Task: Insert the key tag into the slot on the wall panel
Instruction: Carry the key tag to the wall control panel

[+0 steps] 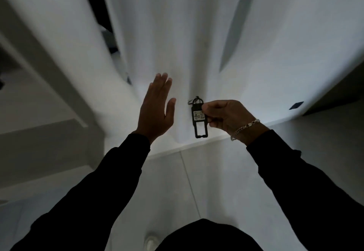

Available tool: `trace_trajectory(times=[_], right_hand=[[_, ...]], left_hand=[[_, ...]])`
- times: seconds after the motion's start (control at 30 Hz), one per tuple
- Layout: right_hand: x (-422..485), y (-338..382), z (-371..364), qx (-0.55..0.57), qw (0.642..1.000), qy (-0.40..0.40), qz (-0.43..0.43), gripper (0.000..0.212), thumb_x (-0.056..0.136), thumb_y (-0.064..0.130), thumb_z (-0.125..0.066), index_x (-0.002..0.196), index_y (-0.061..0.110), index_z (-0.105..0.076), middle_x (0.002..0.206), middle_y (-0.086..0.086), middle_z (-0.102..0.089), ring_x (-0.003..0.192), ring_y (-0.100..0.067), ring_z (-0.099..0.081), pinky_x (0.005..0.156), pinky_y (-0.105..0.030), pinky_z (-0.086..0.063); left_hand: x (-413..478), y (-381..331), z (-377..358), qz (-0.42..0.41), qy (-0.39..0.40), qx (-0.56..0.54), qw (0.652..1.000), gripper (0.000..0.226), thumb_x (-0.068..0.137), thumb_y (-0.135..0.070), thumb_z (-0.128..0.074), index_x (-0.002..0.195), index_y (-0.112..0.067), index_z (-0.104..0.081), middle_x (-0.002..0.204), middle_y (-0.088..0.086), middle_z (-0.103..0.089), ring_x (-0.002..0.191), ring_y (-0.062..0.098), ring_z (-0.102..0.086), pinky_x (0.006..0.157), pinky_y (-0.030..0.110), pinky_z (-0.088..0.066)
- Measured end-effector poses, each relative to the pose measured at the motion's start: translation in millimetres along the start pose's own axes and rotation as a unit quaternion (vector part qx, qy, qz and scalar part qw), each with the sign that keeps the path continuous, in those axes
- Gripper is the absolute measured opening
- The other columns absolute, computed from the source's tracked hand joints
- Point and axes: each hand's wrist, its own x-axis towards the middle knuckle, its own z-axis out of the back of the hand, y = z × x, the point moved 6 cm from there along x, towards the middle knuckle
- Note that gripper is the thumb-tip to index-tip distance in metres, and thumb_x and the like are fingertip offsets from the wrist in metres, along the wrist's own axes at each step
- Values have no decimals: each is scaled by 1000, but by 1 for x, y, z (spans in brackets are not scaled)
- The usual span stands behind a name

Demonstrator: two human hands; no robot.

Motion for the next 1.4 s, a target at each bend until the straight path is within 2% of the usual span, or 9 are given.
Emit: trace_trajectory(times=[0.13,0.3,0.5,0.6,0.8,0.93,1.2,1.3,1.4], right_hand=[[-13,19,83,-22,1000,-11,15,5,79,7,-72,77,11,-74,65,-2,-72,54,-10,-61,52,-19,-54],[-17,48,176,-47,998,-26,45,6,80,7,-71,76,11,-74,64,-3,-70,52,-9,-60,51,-18,-54],[-3,72,278,-52,993,-64,79,6,80,6,-71,77,11,-73,67,-5,-68,50,-8,-60,51,-18,-54],[11,84,341,-57,991,-87,89,4,80,7,-71,80,10,-73,70,-6,-68,51,-7,-61,52,-19,-53],[44,123,467,-67,983,-128,114,9,81,5,-70,80,14,-73,68,-3,-69,53,-6,-61,52,-17,-54],[58,157,545,-64,978,-152,130,14,80,3,-70,77,16,-73,57,7,-72,53,-3,-64,52,-16,-55],[75,207,704,-65,970,-165,168,12,81,4,-69,80,15,-73,62,6,-73,56,-3,-65,52,-15,-53],[77,222,768,-85,966,-160,186,12,81,5,-69,80,16,-73,73,-2,-72,64,-9,-67,52,-15,-53],[75,239,824,-102,964,-143,198,9,81,6,-68,85,14,-72,84,-13,-70,75,-24,-63,55,-18,-53]], left_hand=[[41,-68,-55,-29,6,3,1000,54,101,-25,-40,148,2,-39,159,20,-36,152,34,-25,125,56,-27],[91,-127,-115,-37,7,21,999,57,101,-24,-42,152,1,-31,164,19,-26,155,33,-15,128,50,-15],[155,-184,-193,-82,27,23,996,61,101,-24,-45,152,3,-27,164,24,-22,155,38,-14,127,59,-16],[198,-213,-248,-110,35,9,993,62,102,-26,-41,154,3,-24,165,24,-18,155,38,-10,128,56,-10],[298,-266,-355,-168,25,-15,985,62,103,-30,-36,154,3,-22,164,26,-18,155,41,-10,127,57,-10],[371,-309,-406,-201,13,-24,979,62,103,-30,-35,154,3,-22,164,26,-19,155,41,-10,127,53,-5],[475,-406,-501,-228,-16,-49,972,61,103,-27,-39,153,5,-24,163,29,-20,154,44,-12,126,56,-7],[502,-447,-540,-234,-35,-40,971,61,104,-30,-38,153,3,-24,164,26,-20,154,41,-11,127,52,-5],[523,-483,-568,-215,-61,-26,974,61,103,-30,-39,154,2,-25,165,23,-20,155,38,-11,128,48,-3]])
